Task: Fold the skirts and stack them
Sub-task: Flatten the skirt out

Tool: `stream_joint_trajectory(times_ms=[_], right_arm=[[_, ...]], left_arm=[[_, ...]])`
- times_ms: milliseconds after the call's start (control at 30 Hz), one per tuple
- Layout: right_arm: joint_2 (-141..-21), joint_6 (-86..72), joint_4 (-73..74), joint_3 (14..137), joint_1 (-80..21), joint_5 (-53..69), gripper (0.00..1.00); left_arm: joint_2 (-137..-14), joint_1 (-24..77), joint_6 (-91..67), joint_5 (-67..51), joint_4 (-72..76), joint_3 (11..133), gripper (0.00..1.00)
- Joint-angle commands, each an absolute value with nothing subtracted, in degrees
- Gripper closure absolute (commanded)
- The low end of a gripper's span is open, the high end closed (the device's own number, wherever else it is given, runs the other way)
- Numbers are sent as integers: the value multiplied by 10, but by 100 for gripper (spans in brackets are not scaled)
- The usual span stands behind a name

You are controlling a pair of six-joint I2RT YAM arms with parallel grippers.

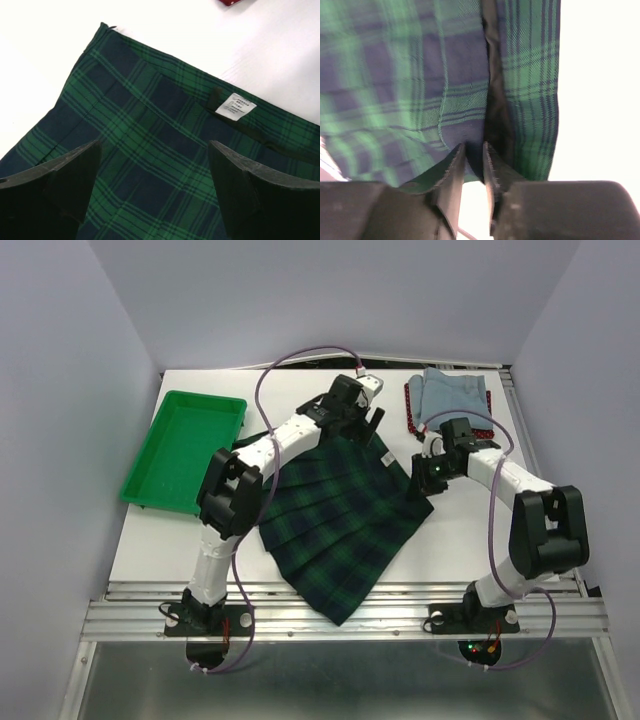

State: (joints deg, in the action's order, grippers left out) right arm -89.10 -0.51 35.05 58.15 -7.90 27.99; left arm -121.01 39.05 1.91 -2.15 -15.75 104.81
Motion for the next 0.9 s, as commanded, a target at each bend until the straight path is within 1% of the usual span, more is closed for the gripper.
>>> stream_joint_trajectory(times_ms=[0,33,67,133,167,200,233,267,300,333,367,400,433,467,500,533,567,600,633,667,700,733,833,867], right_arm=[[-932,82,394,590,-77,277,86],[-931,84,390,584,-77,271,95],[-927,89,387,575,-77,273,97],[-916,105,397,577,-77,313,80],[-911,114,404,578,-77,333,75],[-908,136,420,584,-77,377,74],[-907,135,425,588,-77,390,75],[-917,145,430,591,-77,392,80],[-927,149,451,605,-77,389,96],[-940,151,462,610,-77,382,99],[-953,154,470,615,-77,382,98],[-971,156,488,622,-77,390,99],[-976,149,490,624,-77,397,97],[-979,144,490,627,-77,409,89],[-978,131,489,632,-64,415,62],[-975,122,483,646,-55,423,54],[-972,110,476,655,-46,422,48],[-970,112,469,665,-36,420,39],[-970,115,469,677,-29,416,38],[-972,137,472,696,-29,402,38],[-976,152,490,704,-29,396,40],[-979,164,502,709,-29,394,41],[-995,209,553,709,-29,397,45],[-993,223,560,705,-29,400,46]], left_arm=[[-1211,374,23,-17,-149,1074,1],[-1213,366,20,-19,-145,1079,1],[-1216,363,21,-30,-143,1097,1],[-1226,365,21,-32,-146,1120,1],[-1228,366,20,-31,-146,1121,1],[-1230,366,24,-31,-147,1121,1],[-1232,367,23,-25,-149,1121,2],[-1235,368,21,-20,-153,1121,3],[-1237,368,23,-18,-172,1122,8],[-1239,367,25,-15,-186,1125,13],[-1242,368,29,-12,-203,1129,17],[-1244,367,36,-12,-231,1127,28],[-1243,367,38,-12,-243,1122,31],[-1240,367,40,-15,-253,1101,32],[-1229,367,47,-28,-256,1083,41],[-1217,367,54,-28,-256,1047,42],[-1210,366,57,-30,-254,1029,42],[-1206,366,61,-29,-244,1012,42],[-1201,365,62,-28,-239,997,40],[-1193,364,66,-31,-231,973,38],[-1190,363,69,-34,-220,967,31],[-1187,362,77,-38,-214,966,26],[-1163,351,116,-60,-167,976,1],[-1158,341,141,-95,-160,997,1]])
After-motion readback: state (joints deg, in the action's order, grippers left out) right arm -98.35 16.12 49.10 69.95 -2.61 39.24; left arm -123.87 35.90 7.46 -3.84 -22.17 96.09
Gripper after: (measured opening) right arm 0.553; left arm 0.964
